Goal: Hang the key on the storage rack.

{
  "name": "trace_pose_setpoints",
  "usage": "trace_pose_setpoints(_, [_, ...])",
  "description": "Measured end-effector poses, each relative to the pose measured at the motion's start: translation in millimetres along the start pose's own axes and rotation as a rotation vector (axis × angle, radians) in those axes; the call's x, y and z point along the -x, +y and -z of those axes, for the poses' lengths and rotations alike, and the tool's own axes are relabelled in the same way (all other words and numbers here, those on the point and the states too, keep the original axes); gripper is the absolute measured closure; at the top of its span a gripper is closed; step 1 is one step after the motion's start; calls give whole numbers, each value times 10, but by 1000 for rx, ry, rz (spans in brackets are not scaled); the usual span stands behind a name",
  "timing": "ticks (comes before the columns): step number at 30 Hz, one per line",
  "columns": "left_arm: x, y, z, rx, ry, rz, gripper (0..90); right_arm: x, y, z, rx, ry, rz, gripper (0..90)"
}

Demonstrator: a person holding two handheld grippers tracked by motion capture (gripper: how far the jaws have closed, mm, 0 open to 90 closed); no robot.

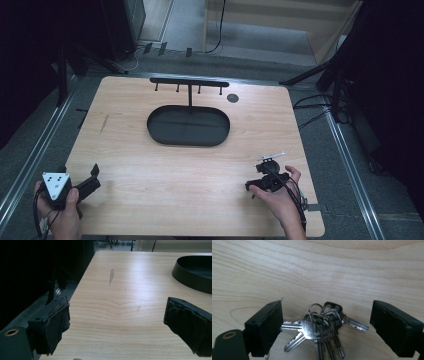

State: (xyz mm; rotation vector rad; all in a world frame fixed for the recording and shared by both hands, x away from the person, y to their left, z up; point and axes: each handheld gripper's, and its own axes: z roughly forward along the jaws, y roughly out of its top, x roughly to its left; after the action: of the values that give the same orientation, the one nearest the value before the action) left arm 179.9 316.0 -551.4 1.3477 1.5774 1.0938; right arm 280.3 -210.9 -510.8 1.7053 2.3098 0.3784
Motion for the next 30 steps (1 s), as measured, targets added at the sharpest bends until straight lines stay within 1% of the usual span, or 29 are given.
trace_pose_setpoints(2, [-3, 0, 0, -2, 0, 3, 70, 14, 3, -19, -3, 1, 8, 124])
trace_pose_setpoints(3, [-5, 0, 0, -2, -2, 5, 70, 35, -7, -63, -19, -3, 28, 126])
trace_pose_setpoints(5, [-6, 0, 0, -2, -2, 5, 70, 44, -25, -86, -30, 8, 43, 124])
trace_pose_setpoints(7, [-7, 2, -1, -5, -2, 6, 70, 52, -36, -82, -34, 17, 40, 125])
trace_pose_setpoints(9, [-11, 3, -7, -8, -4, 7, 70, 69, -61, -66, -43, 11, 49, 126])
trace_pose_setpoints(12, [-13, 4, -9, -10, -3, 11, 70, 74, -99, -54, -62, 26, 70, 123])
trace_pose_setpoints(13, [-13, 4, -9, -10, -3, 11, 70, 74, -99, -54, -62, 26, 70, 123])
trace_pose_setpoints(14, [-13, 4, -9, -10, -3, 12, 70, 78, -127, -45, -73, 44, 79, 130])
trace_pose_setpoints(15, [-13, 4, -10, -9, -3, 14, 70, 78, -127, -45, -73, 44, 79, 130])
trace_pose_setpoints(16, [-15, 4, -11, -10, -4, 17, 70, 91, -144, -41, -75, 55, 88, 146])
trace_pose_setpoints(18, [-16, 5, -11, -12, -5, 20, 70, 111, -155, -20, -73, 58, 95, 205])
trace_pose_setpoints(19, [-16, 5, -11, -12, -5, 20, 70, 111, -155, -20, -73, 58, 95, 205])
trace_pose_setpoints(20, [-19, 5, -10, -12, -6, 20, 70, 145, -164, 9, -62, 60, 97, 310])
trace_pose_setpoints(21, [-19, 5, -9, -12, -7, 20, 70, 157, -169, 17, -60, 58, 96, 345])
trace_pose_setpoints(22, [-19, 5, -9, -12, -7, 20, 70, 157, -169, 17, -60, 58, 96, 345])
trace_pose_setpoints(23, [-18, 5, -9, -12, -7, 20, 70, 174, -175, 32, -57, 59, 101, 412])
trace_pose_setpoints(24, [-19, 5, -9, -12, -7, 20, 70, 201, -189, 55, -50, 63, 106, 543])
trace_pose_setpoints(25, [-19, 5, -9, -12, -7, 20, 70, 201, -189, 55, -50, 63, 106, 543])
trace_pose_setpoints(26, [-22, 5, -9, -13, -7, 21, 70, 219, -198, 70, -53, 66, 114, 641])
trace_pose_setpoints(27, [-22, 5, -9, -13, -7, 21, 70, 219, -198, 70, -53, 66, 114, 641])
trace_pose_setpoints(29, [-23, 5, -8, -13, -8, 22, 70, 250, -202, 80, -61, 79, 120, 763])
trace_pose_setpoints(30, [-23, 5, -8, -13, -8, 22, 70, 250, -202, 80, -61, 79, 120, 763])
